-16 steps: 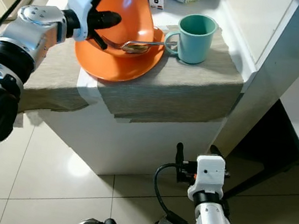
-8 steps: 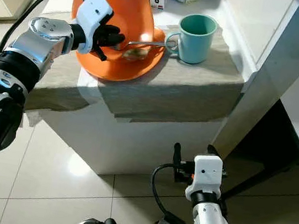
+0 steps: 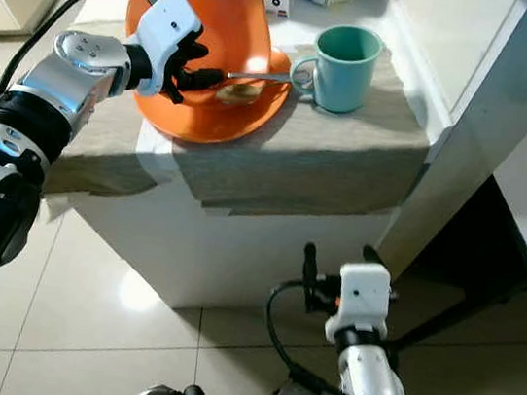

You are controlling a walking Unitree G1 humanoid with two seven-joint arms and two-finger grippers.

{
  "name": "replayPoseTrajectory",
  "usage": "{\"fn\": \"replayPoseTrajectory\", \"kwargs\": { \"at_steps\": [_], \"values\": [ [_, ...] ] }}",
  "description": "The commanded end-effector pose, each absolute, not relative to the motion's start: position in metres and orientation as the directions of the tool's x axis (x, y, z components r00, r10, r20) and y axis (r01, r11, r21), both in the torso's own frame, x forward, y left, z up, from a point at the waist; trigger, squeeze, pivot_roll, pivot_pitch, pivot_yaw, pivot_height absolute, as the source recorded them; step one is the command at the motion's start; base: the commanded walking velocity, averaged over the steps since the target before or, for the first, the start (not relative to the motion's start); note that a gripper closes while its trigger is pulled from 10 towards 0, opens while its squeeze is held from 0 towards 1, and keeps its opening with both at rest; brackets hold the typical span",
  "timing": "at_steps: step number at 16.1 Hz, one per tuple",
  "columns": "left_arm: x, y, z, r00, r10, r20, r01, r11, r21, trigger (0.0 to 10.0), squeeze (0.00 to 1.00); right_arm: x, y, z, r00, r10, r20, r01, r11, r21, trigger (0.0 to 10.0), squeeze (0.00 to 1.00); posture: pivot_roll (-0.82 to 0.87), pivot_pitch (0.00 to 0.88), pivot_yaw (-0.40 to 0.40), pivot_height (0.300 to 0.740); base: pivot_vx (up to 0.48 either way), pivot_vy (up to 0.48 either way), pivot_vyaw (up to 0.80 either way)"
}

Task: Setting the table

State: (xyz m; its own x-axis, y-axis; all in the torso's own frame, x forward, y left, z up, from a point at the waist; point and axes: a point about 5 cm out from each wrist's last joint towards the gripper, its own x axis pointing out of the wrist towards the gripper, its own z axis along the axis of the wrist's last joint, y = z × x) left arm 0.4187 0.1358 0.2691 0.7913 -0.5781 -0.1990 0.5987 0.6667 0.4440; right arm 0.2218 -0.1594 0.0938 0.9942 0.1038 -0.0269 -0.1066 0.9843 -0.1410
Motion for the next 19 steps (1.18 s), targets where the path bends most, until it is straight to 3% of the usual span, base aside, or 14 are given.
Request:
{"fn": "replayPoseTrajectory", "kwargs": {
  "at_steps": [1, 2, 3, 4, 9, 15, 19],
  "values": [
    [0.419, 0.143, 0.269, 0.798, -0.563, -0.213, 0.59, 0.663, 0.461, 10.0, 1.0, 0.22, -0.156, 0.09, 0.992, 0.121, -0.042, -0.125, 0.984, -0.129, 10.0, 0.0, -0.31, 0.138, 0.15, 0.74, 0.0, 0.0, 0.0],
    [0.419, 0.143, 0.269, 0.8, -0.562, -0.212, 0.589, 0.664, 0.461, 10.0, 1.0, 0.222, -0.155, 0.09, 0.992, 0.122, -0.041, -0.127, 0.984, -0.129, 10.0, 0.0, -0.31, 0.136, 0.149, 0.74, 0.0, 0.0, 0.0],
    [0.419, 0.143, 0.27, 0.801, -0.561, -0.207, 0.585, 0.662, 0.468, 10.0, 0.23, 0.226, -0.153, 0.092, 0.992, 0.125, -0.031, -0.128, 0.985, -0.117, 10.0, 0.0, -0.31, 0.134, 0.146, 0.74, 0.0, 0.0, 0.0],
    [0.419, 0.143, 0.274, 0.81, -0.561, -0.173, 0.57, 0.68, 0.462, 10.0, 0.0, 0.228, -0.152, 0.094, 0.992, 0.125, -0.029, -0.127, 0.985, -0.119, 10.0, 0.0, -0.31, 0.128, 0.147, 0.74, 0.0, 0.0, 0.0],
    [0.415, 0.141, 0.291, 0.817, -0.556, 0.154, 0.472, 0.798, 0.374, 10.0, 0.0, 0.247, -0.148, 0.123, 0.979, 0.155, 0.134, -0.132, 0.977, -0.164, 10.0, 0.0, -0.29, 0.085, 0.121, 0.74, 0.0, 0.0, 0.0],
    [0.397, 0.155, 0.302, 0.787, -0.514, 0.341, 0.411, 0.849, 0.331, 10.0, 0.0, 0.267, -0.139, 0.121, 0.97, 0.197, 0.143, -0.174, 0.971, -0.162, 10.0, 0.0, -0.22, 0.017, 0.099, 0.74, 0.0, 0.0, 0.0],
    [0.364, 0.189, 0.267, 0.883, -0.245, 0.401, 0.204, 0.968, 0.143, 10.0, 0.0, 0.278, -0.13, 0.12, 0.965, 0.212, 0.157, -0.19, 0.972, -0.141, 10.0, 0.0, -0.16, 0.007, 0.091, 0.74, 0.0, 0.0, 0.0]
  ]
}}
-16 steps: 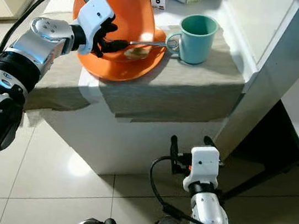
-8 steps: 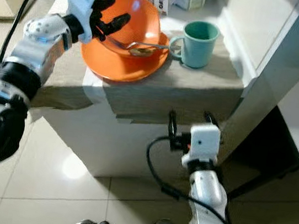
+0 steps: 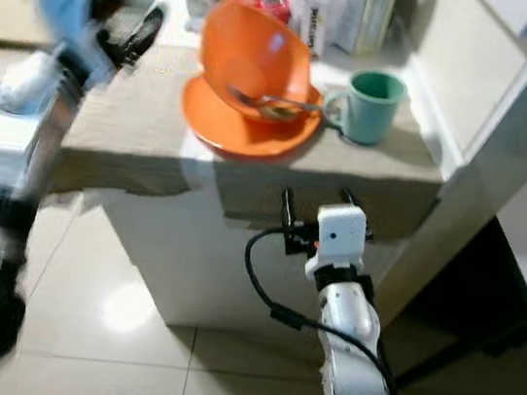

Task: Setting the table

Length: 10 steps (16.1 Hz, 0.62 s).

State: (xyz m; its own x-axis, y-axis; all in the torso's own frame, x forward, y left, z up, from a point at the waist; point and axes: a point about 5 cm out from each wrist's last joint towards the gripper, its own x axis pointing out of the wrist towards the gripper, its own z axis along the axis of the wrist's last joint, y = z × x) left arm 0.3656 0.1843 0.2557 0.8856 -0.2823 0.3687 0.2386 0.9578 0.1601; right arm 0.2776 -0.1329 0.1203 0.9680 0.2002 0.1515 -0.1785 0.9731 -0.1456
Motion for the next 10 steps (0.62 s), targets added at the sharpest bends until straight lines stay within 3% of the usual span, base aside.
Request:
{"fn": "replayPoseTrajectory", "kwargs": {
  "at_steps": [1, 5, 8, 10],
  "values": [
    [0.353, 0.194, 0.251, 0.908, -0.186, 0.377, 0.166, 0.982, 0.085, 10.0, 0.0, 0.281, -0.129, 0.12, 0.966, 0.206, 0.155, -0.186, 0.973, -0.134, 10.0, 0.0, -0.14, 0.003, 0.095, 0.74, 0.0, 0.0, 0.0],
    [0.304, 0.197, 0.182, 0.98, -0.009, 0.201, 0.027, 0.996, -0.084, 10.0, 0.0, 0.281, -0.13, 0.121, 0.967, 0.183, 0.176, -0.161, 0.978, -0.133, 10.0, 0.0, -0.14, 0.0, 0.106, 0.74, 0.0, 0.0, 0.0],
    [0.245, 0.209, 0.127, 0.998, -0.035, 0.053, 0.034, 0.999, 0.019, 10.0, 0.0, 0.27, -0.136, 0.112, 0.969, 0.193, 0.157, -0.169, 0.974, -0.153, 10.0, 0.0, -0.15, 0.0, 0.123, 0.74, 0.0, 0.0, 0.0],
    [0.204, 0.212, 0.083, 0.992, -0.043, -0.118, 0.045, 0.999, 0.013, 10.0, 0.0, 0.268, -0.136, 0.103, 0.973, 0.204, 0.109, -0.188, 0.972, -0.138, 10.0, 0.0, -0.16, 0.0, 0.127, 0.74, 0.0, 0.0, 0.0]
  ]
}}
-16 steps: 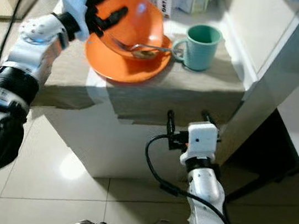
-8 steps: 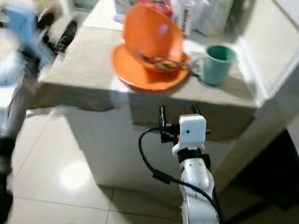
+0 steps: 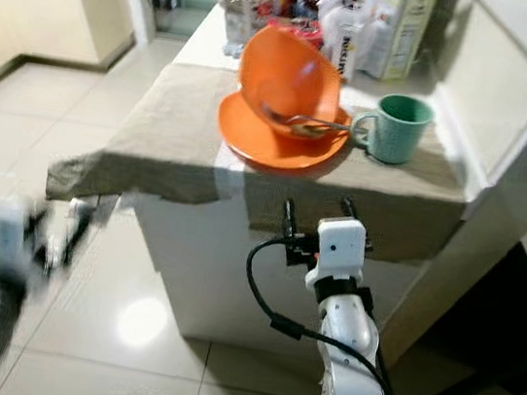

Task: Setting the table

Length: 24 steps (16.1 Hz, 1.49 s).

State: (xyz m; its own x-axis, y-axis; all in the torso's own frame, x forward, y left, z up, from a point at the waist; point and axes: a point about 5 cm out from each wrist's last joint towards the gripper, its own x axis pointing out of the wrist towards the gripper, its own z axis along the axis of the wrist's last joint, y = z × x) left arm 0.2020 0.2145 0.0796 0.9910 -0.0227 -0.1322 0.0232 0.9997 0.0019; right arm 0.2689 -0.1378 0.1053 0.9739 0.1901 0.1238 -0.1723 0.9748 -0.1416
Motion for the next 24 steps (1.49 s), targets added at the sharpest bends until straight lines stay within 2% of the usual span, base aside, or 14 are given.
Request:
{"fn": "replayPoseTrajectory", "kwargs": {
  "at_steps": [1, 4, 6, 9, 12, 20, 24],
  "values": [
    [0.198, 0.21, 0.086, 0.992, -0.007, -0.122, 0.002, 0.999, -0.038, 10.0, 0.0, 0.268, -0.135, 0.1, 0.974, 0.216, 0.07, -0.208, 0.973, -0.103, 10.0, 0.0, -0.16, 0.0, 0.117, 0.74, 0.0, 0.0, 0.0],
    [0.2, 0.208, 0.102, 0.995, 0.016, -0.095, -0.023, 0.998, -0.066, 10.0, 0.0, 0.263, -0.136, 0.105, 0.961, 0.271, 0.055, -0.267, 0.961, -0.073, 10.0, 0.0, -0.15, 0.0, 0.109, 0.74, 0.0, 0.0, 0.0],
    [0.205, 0.203, 0.106, 0.997, -0.009, -0.082, 0.004, 0.998, -0.062, 10.0, 0.0, 0.263, -0.142, 0.101, 0.962, 0.27, 0.043, -0.265, 0.959, -0.101, 10.0, 0.0, -0.16, 0.0, 0.104, 0.74, 0.0, 0.0, 0.0],
    [0.222, 0.185, 0.117, 0.998, -0.06, -0.034, 0.058, 0.996, -0.069, 10.0, 0.0, 0.266, -0.134, 0.103, 0.958, 0.283, 0.049, -0.275, 0.953, -0.126, 10.0, 0.0, -0.16, 0.0, 0.101, 0.74, 0.0, 0.0, 0.0],
    [0.229, 0.187, 0.116, 0.998, -0.041, -0.056, 0.037, 0.997, -0.073, 10.0, 0.0, 0.267, -0.134, 0.104, 0.958, 0.281, 0.048, -0.273, 0.953, -0.128, 10.0, 0.0, -0.16, 0.0, 0.101, 0.74, 0.0, 0.0, 0.0],
    [0.241, 0.181, 0.123, 0.992, -0.115, -0.047, 0.113, 0.993, -0.047, 10.0, 0.0, 0.264, -0.123, 0.103, 0.951, 0.302, 0.065, -0.293, 0.948, -0.122, 10.0, 0.0, -0.17, 0.0, 0.119, 0.74, 0.323, -0.349, 0.0],
    [0.25, 0.182, 0.124, 0.992, -0.123, -0.041, 0.121, 0.991, -0.055, 10.0, 0.0, 0.265, -0.124, 0.103, 0.956, 0.287, 0.064, -0.277, 0.952, -0.132, 10.0, 0.0, -0.17, 0.0, 0.123, 0.74, 0.21, -0.062, 0.0]
  ]
}}
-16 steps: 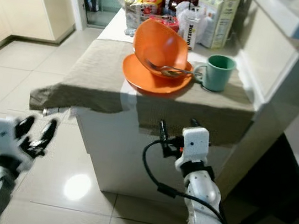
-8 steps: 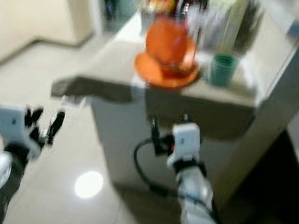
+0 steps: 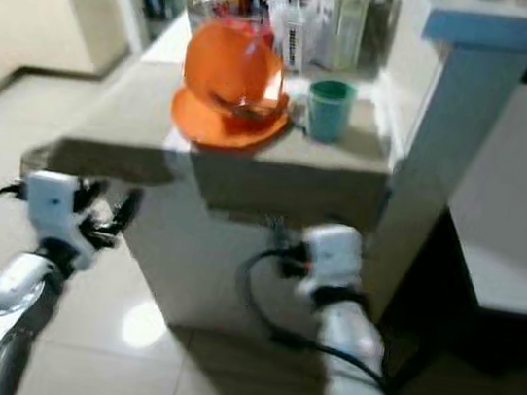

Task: Setting the table

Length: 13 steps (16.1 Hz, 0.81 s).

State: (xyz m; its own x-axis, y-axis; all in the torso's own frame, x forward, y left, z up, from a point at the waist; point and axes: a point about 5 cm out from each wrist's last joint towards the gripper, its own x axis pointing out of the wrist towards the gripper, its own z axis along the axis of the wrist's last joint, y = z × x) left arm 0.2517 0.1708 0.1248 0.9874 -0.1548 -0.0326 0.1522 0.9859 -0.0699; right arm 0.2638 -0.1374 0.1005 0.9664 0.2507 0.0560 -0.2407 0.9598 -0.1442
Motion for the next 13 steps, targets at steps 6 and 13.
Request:
{"fn": "replayPoseTrajectory", "kwargs": {
  "at_steps": [6, 13],
  "values": [
    [0.2536, 0.1863, 0.1241, 0.994, -0.095, -0.048, 0.094, 0.995, -0.018, 10.0, 0.0, 0.2671, -0.1248, 0.1024, 0.956, 0.285, 0.066, -0.273, 0.95, -0.15, 10.0, 0.0, -0.16, 0.0, 0.123, 0.74, 0.0, 0.0, -0.21],
    [0.2548, 0.1861, 0.1252, 0.992, -0.112, -0.051, 0.112, 0.994, -0.011, 10.0, 0.0, 0.269, -0.1244, 0.0998, 0.959, 0.277, 0.054, -0.267, 0.953, -0.143, 10.0, 0.0, -0.16, 0.006, 0.128, 0.74, 0.0, 0.0, -0.45]
  ]
}}
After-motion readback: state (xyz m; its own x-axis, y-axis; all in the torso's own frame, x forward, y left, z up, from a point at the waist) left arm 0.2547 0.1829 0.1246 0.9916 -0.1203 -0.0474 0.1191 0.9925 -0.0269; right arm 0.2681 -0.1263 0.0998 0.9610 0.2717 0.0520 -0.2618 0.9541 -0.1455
